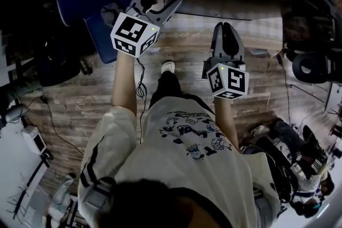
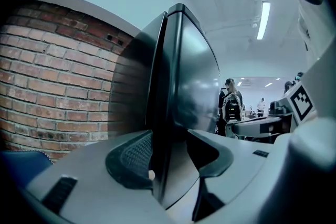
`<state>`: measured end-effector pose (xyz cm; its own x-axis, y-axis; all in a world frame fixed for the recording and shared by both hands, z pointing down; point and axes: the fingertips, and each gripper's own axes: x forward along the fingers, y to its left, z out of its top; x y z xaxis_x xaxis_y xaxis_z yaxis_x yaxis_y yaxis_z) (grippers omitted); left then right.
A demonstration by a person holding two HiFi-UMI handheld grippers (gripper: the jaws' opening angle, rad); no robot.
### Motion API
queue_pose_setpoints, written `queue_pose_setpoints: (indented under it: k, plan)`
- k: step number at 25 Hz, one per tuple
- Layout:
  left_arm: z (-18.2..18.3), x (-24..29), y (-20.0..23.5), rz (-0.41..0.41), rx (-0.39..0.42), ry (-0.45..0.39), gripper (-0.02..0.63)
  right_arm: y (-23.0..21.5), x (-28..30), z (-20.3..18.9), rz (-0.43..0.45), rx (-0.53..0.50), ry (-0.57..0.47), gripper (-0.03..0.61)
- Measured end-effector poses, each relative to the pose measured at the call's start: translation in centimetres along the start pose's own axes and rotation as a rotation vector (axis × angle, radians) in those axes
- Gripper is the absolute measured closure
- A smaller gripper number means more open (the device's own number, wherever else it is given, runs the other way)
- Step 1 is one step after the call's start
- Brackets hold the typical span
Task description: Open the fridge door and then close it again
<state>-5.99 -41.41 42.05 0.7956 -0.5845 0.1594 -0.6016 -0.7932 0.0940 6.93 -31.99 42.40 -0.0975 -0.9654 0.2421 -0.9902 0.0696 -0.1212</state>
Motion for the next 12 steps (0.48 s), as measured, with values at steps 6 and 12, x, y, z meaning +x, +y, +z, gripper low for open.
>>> queue_pose_setpoints:
  k: [6, 12]
  plan:
    - [0.0, -0.2, -0.1, 0.049, 0.006, 0.015, 0.402, 0.1, -1.3, 0.1, 0.006, 0.003, -0.008, 0.506]
    - [0.1, -0.8, -0.1, 0.123, -0.012, 0.003, 0.430, -0.2, -2.8, 0.4, 0.012, 0.004, -0.027, 0.506]
